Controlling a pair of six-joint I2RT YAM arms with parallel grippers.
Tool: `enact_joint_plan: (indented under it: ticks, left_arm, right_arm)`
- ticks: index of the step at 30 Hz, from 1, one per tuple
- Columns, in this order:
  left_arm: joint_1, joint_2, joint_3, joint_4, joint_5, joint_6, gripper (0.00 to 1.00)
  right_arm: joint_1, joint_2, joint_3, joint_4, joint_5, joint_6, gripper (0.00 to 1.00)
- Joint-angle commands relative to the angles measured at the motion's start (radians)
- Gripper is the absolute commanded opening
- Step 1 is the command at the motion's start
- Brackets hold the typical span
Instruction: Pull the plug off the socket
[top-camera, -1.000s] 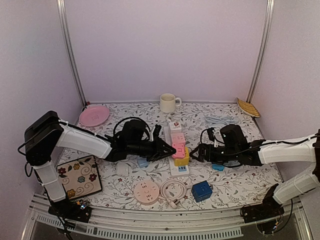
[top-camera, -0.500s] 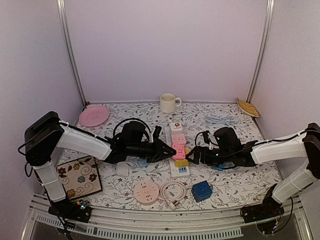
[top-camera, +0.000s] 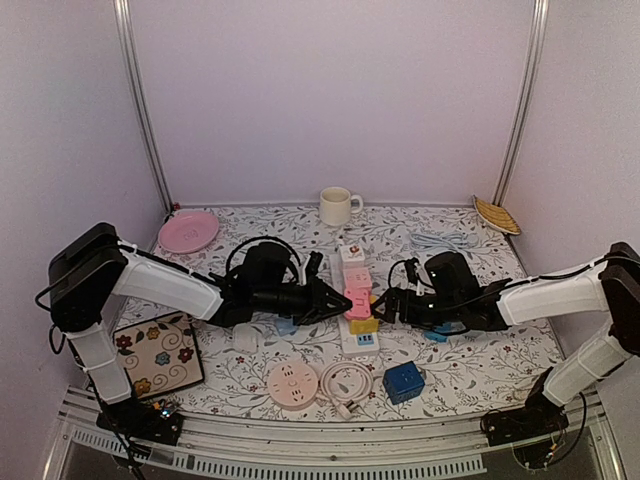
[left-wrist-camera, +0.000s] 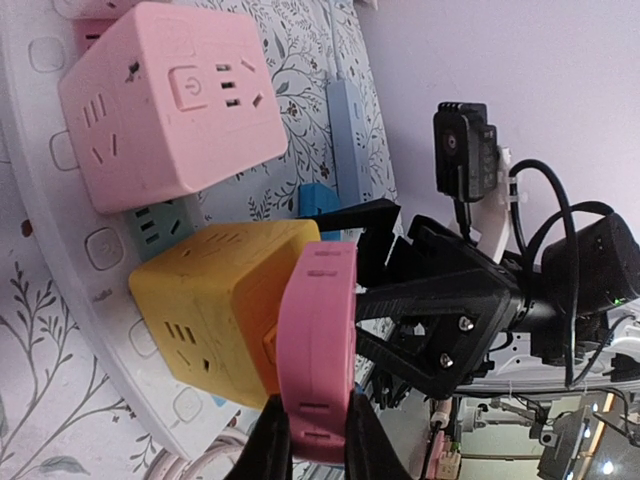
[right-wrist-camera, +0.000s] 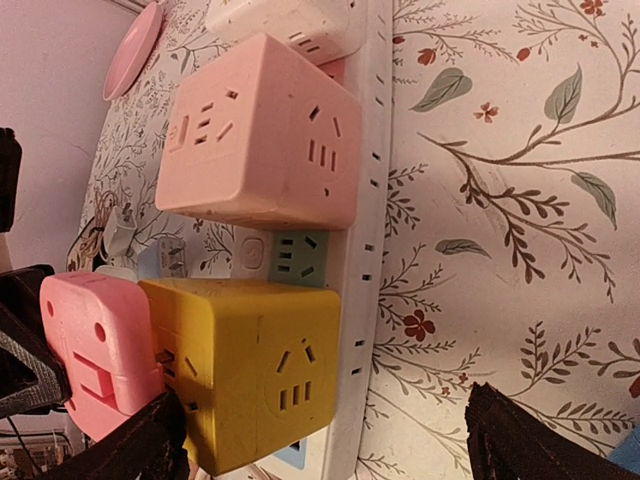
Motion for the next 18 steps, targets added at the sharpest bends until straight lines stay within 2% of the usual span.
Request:
enact_joint_plan:
  ticks: [1, 14, 18]
  left_arm:
    - [-0.022, -0.043, 0.016, 0.037, 0.061, 0.008, 0.00]
    - [-0.019, -0.036, 0.054, 0.149, 0.097, -0.017, 0.00]
    - [-0.017, -0.053, 0.044, 0.128, 0.077, -0.010, 0.00]
  right_arm:
    - [0.006, 0.040, 0.008, 0.002, 0.024, 0.009, 0.99]
    - [0.005, 0.054, -0.035, 0.011, 0.038, 0.022, 0.99]
    - [0.006, 0.055, -0.039, 0.013, 0.035, 0.026, 0.99]
